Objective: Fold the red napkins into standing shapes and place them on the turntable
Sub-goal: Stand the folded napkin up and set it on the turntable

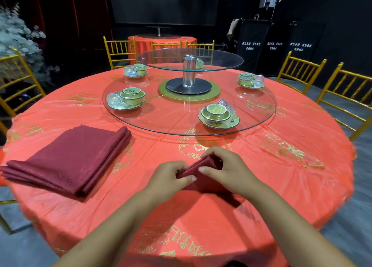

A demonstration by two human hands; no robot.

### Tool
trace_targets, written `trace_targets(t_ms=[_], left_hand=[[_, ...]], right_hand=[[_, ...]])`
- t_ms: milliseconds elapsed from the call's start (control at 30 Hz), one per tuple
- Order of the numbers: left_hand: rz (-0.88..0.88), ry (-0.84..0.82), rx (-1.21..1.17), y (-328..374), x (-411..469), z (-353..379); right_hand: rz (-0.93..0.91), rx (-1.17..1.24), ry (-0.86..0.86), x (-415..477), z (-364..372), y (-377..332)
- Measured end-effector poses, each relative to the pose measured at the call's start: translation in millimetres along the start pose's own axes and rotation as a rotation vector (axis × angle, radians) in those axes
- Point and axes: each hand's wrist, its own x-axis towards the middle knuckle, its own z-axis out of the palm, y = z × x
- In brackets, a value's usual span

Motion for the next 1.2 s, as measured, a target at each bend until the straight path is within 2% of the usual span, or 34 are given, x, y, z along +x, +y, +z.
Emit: trace_targets(t_ms=[167,333,667,833,1200], left_hand=[[-0.006,-0.017,-0.043,5.3,2.0,-2.0],[0.013,-0.054,-0.326,23.2,6.5,-6.2],[0.082,-0.029,-0.301,30.5,14.8,-12.3],[0.032,-0.078,-0.275,11.3,11.0,-18.6],[-0.084,-0.043,-0.207,-12.6,7.9,-23.9]], right_hand=[[0.053,0.143,0.079,-3.6,7.2,6.0],[0.056,0.197,0.111,-3.0,10.9,7.7],[0.022,0.210,0.146,-3.5,12.0,7.0],[0.028,0.240,0.169,-4.5,12.3,6.7],[0.015,0.262,0.190,-7.0,12.7,6.5]])
